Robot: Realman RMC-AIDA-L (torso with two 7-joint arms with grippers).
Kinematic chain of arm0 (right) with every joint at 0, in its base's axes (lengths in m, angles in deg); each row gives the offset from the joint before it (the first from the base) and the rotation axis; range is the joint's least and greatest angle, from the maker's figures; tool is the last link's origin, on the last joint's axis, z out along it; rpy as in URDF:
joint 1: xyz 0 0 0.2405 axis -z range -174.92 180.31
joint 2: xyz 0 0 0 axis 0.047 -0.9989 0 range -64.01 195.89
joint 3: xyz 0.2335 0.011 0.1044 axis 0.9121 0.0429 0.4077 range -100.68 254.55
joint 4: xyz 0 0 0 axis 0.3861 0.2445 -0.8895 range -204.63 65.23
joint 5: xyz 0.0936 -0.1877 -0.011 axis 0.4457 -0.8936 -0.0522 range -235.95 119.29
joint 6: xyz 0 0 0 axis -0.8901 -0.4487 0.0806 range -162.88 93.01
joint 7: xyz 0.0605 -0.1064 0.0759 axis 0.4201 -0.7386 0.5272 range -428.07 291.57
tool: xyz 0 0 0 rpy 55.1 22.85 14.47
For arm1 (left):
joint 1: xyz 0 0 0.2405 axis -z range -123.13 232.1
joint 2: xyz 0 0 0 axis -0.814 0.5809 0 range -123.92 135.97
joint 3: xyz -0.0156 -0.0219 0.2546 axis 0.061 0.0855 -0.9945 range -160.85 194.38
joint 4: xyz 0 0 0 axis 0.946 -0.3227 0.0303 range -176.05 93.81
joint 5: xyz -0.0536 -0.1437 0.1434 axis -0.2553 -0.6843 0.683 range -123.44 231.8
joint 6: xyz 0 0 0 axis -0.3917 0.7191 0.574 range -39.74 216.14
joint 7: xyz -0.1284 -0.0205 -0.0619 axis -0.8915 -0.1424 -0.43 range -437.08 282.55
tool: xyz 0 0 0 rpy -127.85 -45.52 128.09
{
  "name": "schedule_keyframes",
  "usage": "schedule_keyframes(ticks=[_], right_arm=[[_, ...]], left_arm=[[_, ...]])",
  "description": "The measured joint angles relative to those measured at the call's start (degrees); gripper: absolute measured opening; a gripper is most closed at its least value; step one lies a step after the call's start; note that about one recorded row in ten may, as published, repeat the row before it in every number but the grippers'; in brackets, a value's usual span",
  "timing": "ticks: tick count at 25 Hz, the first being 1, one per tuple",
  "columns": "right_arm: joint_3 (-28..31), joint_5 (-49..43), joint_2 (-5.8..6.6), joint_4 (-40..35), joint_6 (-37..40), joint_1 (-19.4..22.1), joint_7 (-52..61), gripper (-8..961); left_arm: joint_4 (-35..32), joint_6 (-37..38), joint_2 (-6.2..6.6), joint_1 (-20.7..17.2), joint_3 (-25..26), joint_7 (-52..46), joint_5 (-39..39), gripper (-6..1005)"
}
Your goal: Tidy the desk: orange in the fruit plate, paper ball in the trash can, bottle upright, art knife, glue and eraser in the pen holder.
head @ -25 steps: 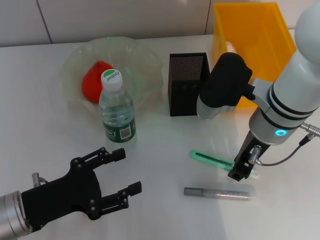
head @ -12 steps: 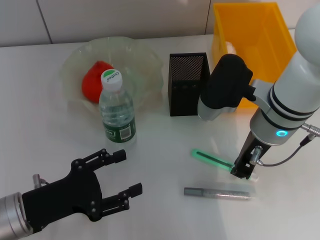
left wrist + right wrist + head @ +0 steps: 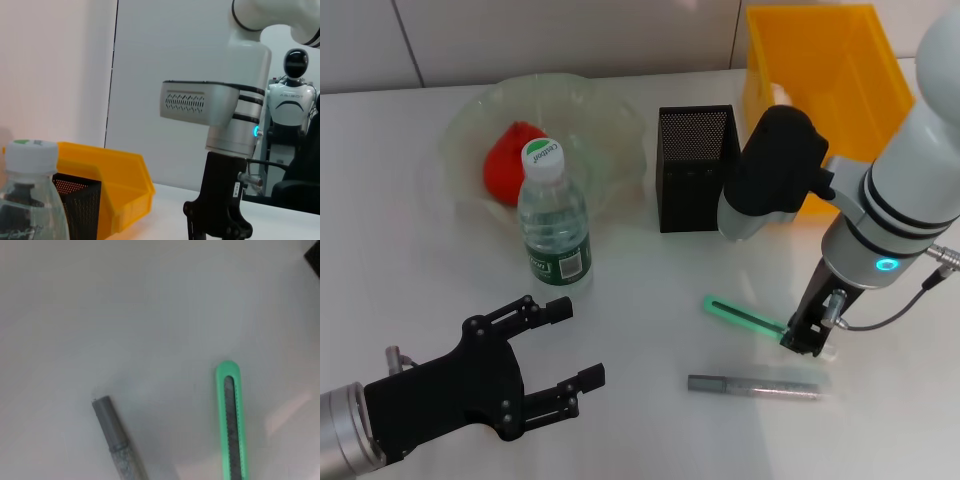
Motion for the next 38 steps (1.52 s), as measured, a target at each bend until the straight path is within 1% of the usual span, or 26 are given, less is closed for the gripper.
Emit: schedule_keyframes(ticks=[2,6,9,19,21,25,30,33,38], right_arm=[[0.5,0.0,0.06,-2.1,1.2,0.4,-0.1,166],[4.5,0.3,0.08,-6.5,4.8,1.3,-1.4,168],[5.9,0.5,0.08,-8.7,6.4,1.7,-1.6,170],[17.5,1.4,0.1,-24.4,17.3,4.1,-5.9,174],[18.7,0.8,0.14,-27.8,18.5,4.5,-7.8,175],[19.3,-2.4,0.2,-34.2,19.7,4.8,-11.8,177],[18.8,-9.0,0.17,-39.9,18.1,4.4,-16.5,179],[17.7,-12.1,0.14,-42.0,14.4,4.5,-20.1,181],[17.0,-12.5,0.13,-43.0,7.0,4.8,-28.0,183]], left_arm=[[0.0,0.1,0.0,0.0,0.0,-0.1,0.0,780],[0.0,0.2,0.0,0.0,0.1,-0.3,0.0,780],[0.0,0.2,-0.01,0.0,0.0,-0.3,0.0,780],[0.0,0.7,0.0,0.1,0.0,-0.4,0.0,780],[0.0,0.8,-0.01,0.4,0.0,-0.5,0.0,780],[0.0,0.9,0.0,0.7,0.1,-0.6,0.0,780],[0.0,1.1,0.0,1.0,0.2,-0.7,0.0,780],[0.0,1.1,-0.05,1.2,0.2,-1.0,0.0,780],[0.0,1.1,-0.14,1.7,0.2,-1.5,-0.4,780]])
